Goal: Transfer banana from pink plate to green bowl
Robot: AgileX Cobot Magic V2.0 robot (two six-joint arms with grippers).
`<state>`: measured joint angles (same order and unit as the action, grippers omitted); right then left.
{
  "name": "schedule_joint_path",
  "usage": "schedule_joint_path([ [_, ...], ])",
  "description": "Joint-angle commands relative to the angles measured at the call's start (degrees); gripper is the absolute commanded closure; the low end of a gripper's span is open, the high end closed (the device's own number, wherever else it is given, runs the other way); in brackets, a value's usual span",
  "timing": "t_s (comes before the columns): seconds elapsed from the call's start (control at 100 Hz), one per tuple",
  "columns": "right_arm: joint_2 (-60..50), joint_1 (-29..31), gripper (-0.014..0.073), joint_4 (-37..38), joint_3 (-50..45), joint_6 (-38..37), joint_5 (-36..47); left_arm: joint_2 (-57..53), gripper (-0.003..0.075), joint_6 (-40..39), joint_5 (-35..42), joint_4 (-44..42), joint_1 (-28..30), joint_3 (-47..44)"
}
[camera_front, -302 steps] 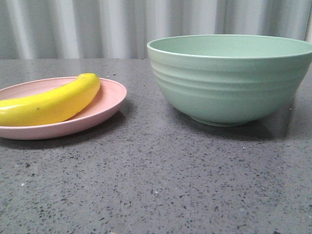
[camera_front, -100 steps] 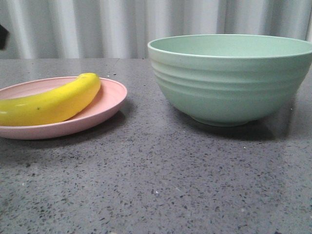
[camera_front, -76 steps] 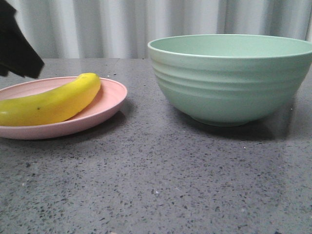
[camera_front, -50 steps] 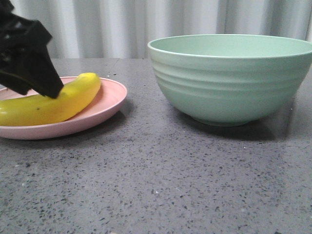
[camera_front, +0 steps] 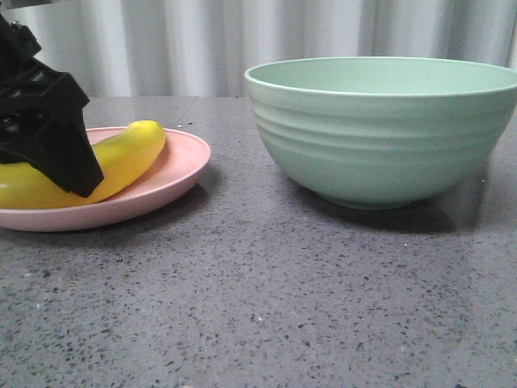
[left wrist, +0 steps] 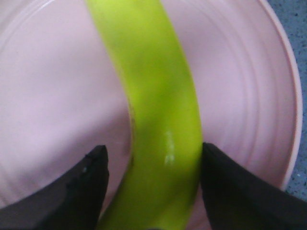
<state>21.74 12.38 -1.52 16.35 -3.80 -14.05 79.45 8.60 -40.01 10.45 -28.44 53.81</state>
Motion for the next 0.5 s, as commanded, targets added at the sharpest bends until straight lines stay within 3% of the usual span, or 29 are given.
schedule_joint_path([
  [0.0,0.87,0.23,0.0665,-0.01,1.98,0.14,4.7,-1.57,0.0335,0.26,1.59,0.77,-0.35,1.9],
  [0.09,0.87,0.23,0.0665,-0.01,1.98,0.14,4.7,-1.57,0.0389,0.26,1.59,0.77,-0.35,1.9],
  [0.31,0.87,0.23,0.0665,-0.01,1.98,0.14,4.46,-1.57,0.0736,0.26,1.72,0.77,-0.35,2.75],
  [0.49,0.87,-1.09,0.0665,-0.01,4.14,0.14,0.0,-2.16,0.0741,1.34,0.74,0.77,-0.44,6.24],
])
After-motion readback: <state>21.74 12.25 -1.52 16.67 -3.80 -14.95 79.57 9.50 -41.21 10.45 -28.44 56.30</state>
